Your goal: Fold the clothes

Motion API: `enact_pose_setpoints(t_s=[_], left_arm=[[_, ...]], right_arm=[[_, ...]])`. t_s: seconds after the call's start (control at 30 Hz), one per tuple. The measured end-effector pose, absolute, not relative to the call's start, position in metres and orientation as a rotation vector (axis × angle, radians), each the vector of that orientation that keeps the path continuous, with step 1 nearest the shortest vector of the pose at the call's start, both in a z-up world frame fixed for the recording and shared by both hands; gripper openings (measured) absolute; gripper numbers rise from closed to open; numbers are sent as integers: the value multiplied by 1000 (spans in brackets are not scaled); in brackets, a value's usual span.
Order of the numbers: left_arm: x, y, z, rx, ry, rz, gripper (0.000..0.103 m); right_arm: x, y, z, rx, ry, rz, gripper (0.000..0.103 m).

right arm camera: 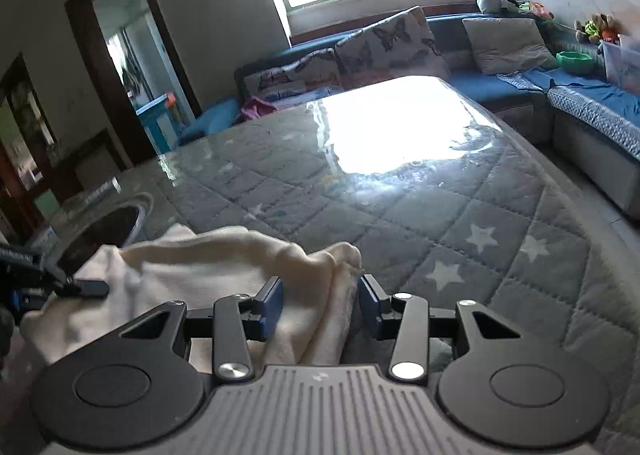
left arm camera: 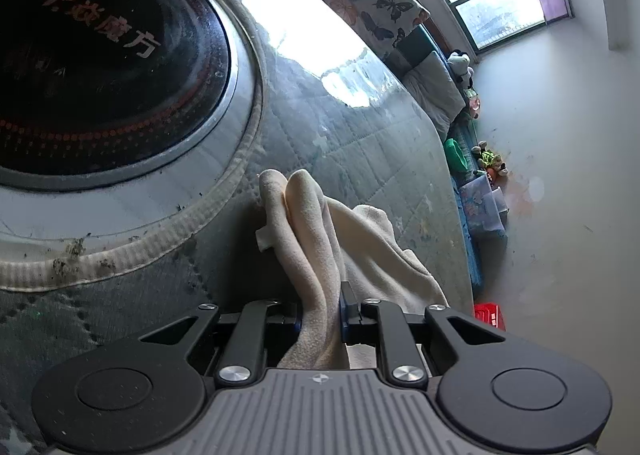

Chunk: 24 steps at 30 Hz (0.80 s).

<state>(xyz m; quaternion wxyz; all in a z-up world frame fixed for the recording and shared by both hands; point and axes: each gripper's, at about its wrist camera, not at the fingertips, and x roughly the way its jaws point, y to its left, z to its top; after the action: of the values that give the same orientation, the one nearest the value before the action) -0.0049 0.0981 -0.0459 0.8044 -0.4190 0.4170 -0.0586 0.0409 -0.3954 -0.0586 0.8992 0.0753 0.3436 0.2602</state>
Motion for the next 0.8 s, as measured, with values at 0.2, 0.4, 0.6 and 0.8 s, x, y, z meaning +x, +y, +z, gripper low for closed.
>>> enact_pose_setpoints(t_s=[0.2,0.4,0.6,0.8], left_arm=[[-3,92,-36,-851,880,-136,16],[5,69,-8,-782,842,-236,15],[30,16,7,-723,840,-359,15],[56,-46,4,-694,867,-471,15]], right_arm=[[31,-390,-58,137,674,557,11],[9,-407,-28,152,567,532,10],[0,-442,2,111,484,422,10],[8,-482,20,50,457,280,10]])
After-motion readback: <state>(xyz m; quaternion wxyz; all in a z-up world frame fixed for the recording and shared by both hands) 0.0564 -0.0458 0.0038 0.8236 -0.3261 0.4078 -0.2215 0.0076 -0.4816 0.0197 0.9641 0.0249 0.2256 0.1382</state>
